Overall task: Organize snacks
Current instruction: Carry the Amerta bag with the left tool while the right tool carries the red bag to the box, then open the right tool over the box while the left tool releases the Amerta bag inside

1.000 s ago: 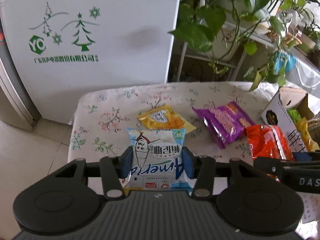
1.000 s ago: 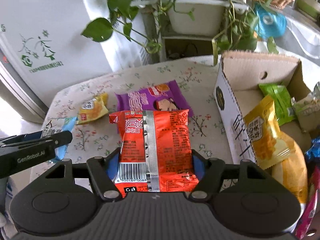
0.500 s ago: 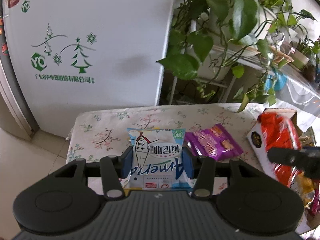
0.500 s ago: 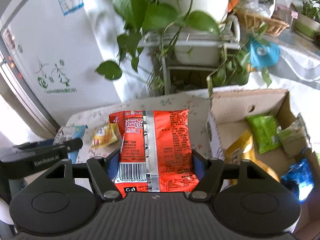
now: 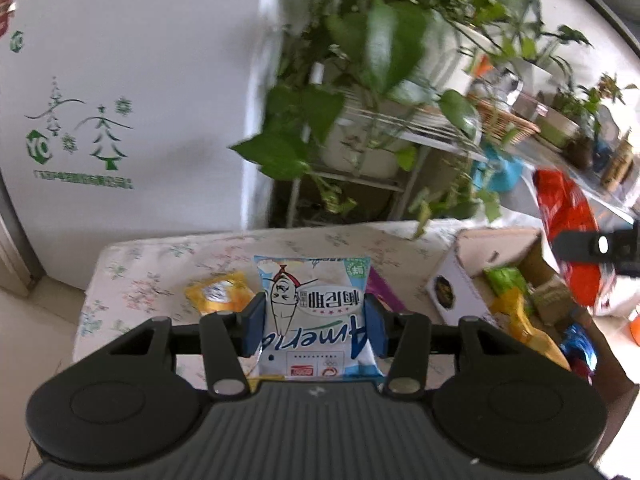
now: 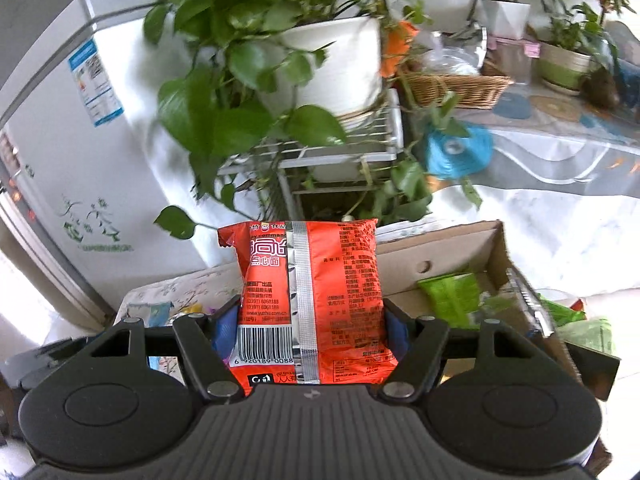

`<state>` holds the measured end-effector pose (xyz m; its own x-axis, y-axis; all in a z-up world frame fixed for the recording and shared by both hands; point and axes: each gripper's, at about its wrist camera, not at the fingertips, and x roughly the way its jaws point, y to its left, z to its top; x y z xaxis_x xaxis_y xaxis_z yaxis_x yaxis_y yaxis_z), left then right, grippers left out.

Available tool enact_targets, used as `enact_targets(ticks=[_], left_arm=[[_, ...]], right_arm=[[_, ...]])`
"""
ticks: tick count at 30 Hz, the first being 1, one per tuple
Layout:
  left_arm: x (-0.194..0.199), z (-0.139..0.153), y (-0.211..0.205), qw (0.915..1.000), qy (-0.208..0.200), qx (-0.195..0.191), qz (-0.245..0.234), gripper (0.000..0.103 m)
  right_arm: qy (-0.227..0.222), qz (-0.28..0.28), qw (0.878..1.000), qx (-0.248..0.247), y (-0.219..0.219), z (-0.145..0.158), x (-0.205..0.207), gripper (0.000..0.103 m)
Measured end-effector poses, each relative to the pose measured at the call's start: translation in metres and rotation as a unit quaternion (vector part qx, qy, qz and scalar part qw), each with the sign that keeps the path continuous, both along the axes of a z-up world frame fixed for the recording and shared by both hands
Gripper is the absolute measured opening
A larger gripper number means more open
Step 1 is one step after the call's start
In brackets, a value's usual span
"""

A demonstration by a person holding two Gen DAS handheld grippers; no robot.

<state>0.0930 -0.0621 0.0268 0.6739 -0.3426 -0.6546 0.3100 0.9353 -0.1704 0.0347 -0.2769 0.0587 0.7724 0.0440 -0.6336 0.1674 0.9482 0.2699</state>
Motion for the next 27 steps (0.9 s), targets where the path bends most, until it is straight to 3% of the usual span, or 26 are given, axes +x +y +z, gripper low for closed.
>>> enact_targets(ticks=[14, 27], left_arm=[[-0.040, 0.011, -0.073, 0.9963, 0.001, -0.056, -0.066, 0.049], [-0.048, 0.015, -0.147, 0.9918, 0.011, -0.061, -0.112, 0.049]], right_arm=[[-0.044, -0.077, 0.995, 0.038, -0.080, 0.024, -0.028, 0.076], [-0.021, -0.114, 0.991, 0.068, -0.107, 0.011, -0.029, 0.076]])
